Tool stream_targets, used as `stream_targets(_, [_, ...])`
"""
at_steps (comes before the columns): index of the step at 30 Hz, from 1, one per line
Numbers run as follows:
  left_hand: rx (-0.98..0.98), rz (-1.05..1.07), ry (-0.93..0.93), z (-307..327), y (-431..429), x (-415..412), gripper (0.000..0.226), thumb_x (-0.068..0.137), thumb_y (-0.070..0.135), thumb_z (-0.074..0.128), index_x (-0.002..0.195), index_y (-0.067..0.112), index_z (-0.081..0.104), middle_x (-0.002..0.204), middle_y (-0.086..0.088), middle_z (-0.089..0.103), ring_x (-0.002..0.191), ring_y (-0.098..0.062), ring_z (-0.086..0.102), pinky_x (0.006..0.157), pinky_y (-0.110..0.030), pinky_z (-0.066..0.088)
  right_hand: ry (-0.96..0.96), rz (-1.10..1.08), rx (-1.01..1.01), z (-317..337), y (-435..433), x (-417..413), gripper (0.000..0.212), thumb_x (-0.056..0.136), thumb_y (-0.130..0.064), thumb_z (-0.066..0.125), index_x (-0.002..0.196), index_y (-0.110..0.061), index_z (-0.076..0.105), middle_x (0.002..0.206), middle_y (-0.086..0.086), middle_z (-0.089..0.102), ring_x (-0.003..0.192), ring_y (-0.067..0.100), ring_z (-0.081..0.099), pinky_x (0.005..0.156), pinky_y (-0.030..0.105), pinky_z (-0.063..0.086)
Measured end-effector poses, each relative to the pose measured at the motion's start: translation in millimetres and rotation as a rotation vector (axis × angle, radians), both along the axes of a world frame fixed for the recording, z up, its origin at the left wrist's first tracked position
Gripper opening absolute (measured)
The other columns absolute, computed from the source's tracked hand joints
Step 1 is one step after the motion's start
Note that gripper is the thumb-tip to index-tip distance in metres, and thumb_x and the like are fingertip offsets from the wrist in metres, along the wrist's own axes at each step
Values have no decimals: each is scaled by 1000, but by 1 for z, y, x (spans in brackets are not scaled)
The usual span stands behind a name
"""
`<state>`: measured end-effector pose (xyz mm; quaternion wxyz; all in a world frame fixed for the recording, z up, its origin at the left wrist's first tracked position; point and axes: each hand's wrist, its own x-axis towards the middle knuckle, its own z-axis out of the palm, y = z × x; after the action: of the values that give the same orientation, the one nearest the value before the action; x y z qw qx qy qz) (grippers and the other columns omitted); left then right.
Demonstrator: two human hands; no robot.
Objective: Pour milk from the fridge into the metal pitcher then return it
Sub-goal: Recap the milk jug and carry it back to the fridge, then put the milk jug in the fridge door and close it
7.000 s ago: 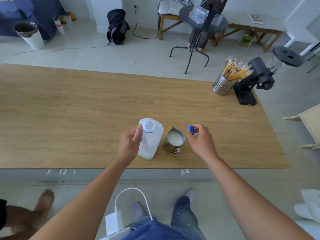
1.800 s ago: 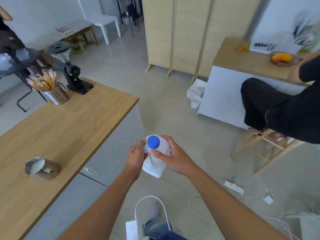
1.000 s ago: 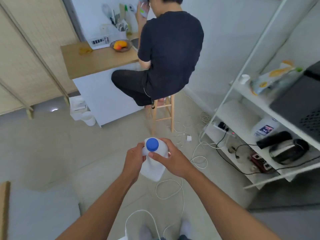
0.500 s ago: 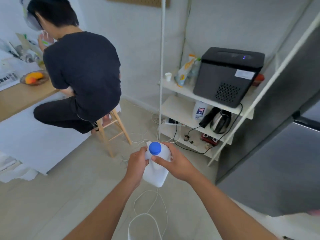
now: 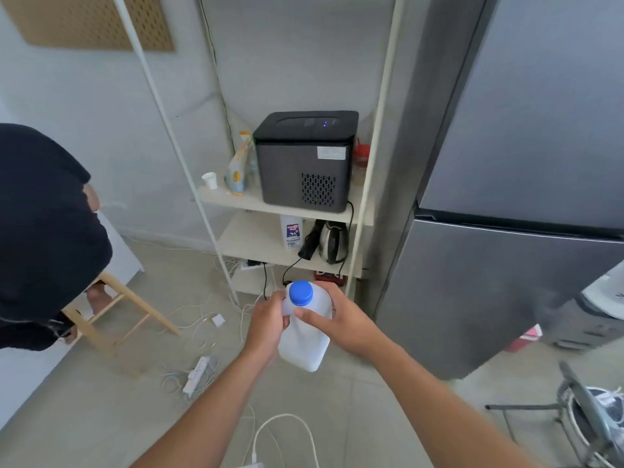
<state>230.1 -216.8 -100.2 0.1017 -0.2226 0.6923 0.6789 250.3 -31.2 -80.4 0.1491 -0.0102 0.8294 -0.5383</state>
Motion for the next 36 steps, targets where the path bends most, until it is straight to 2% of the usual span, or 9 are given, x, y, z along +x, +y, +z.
stream_targets(5, [11, -38, 3, 0, 58, -13, 40, 106, 32, 55, 69, 17, 51, 54, 4, 35, 47, -15, 29, 58, -34, 25, -1, -35, -37, 4, 65, 0, 86, 80, -92, 75, 152, -50, 53, 144, -28, 68, 135, -1, 65, 118, 39, 53])
stream_targets(8, [38, -78, 1, -1, 85, -22, 33, 107, 33, 56, 77, 17, 56, 56, 5, 35, 51, -16, 29, 59, -34, 25, 11, -112, -1, 9, 102, 0, 95, 83, -101, 53, 156, -40, 56, 147, -25, 66, 142, -1, 59, 122, 34, 47])
stream_targets(12, [37, -121, 2, -2, 109, -34, 37, 103, 37, 60, 75, 21, 42, 58, 4, 31, 49, -15, 26, 62, -38, 21, 51, -232, 135, 22, 147, -10, 79, 101, -84, 40, 159, -32, 57, 152, -20, 60, 146, 8, 54, 113, 28, 40])
stream_targets(18, [53, -215, 36, 3, 129, -54, 35, 99, 42, 61, 79, 16, 49, 63, 3, 27, 55, -17, 24, 64, -40, 20, 159, -267, 526, 29, 200, -46, 99, 100, -91, 39, 173, -25, 37, 178, -5, 36, 170, 22, 19, 133, 59, 29])
stream_targets(21, [42, -291, 50, 8, 136, -71, 38, 87, 51, 58, 84, 14, 47, 64, 2, 26, 57, -18, 22, 65, -40, 18, 177, -348, 611, 35, 213, -72, 102, 102, -91, 36, 176, -21, 29, 182, -2, 29, 172, 25, 13, 134, 61, 26])
stream_targets(26, [47, -350, 26, 9, 150, -108, 39, 102, 41, 60, 77, 18, 40, 64, 0, 25, 53, -16, 23, 61, -37, 19, 67, -490, 670, 35, 228, -114, 105, 103, -90, 28, 178, -16, 25, 184, 1, 25, 172, 26, 13, 134, 59, 24])
stream_targets(29, [36, -384, 35, 4, 158, -131, 40, 106, 38, 59, 81, 16, 36, 61, 3, 25, 55, -17, 21, 62, -38, 18, 4, -543, 628, 34, 231, -134, 104, 103, -90, 28, 177, -18, 29, 184, -3, 24, 170, 25, 17, 132, 58, 26])
stream_targets(32, [26, -415, 32, -2, 163, -157, 44, 107, 38, 58, 82, 16, 30, 59, 4, 26, 56, -18, 22, 63, -39, 19, -64, -623, 590, 39, 230, -155, 103, 100, -94, 23, 169, -21, 44, 175, -7, 35, 167, 26, 18, 129, 57, 29])
stream_targets(36, [10, -444, -5, -13, 168, -191, 36, 106, 43, 59, 89, 13, 47, 59, 3, 30, 52, -16, 26, 63, -38, 22, -96, -719, 681, 38, 227, -178, 110, 92, -100, 14, 157, -24, 60, 164, -8, 47, 162, 29, 23, 130, 57, 25])
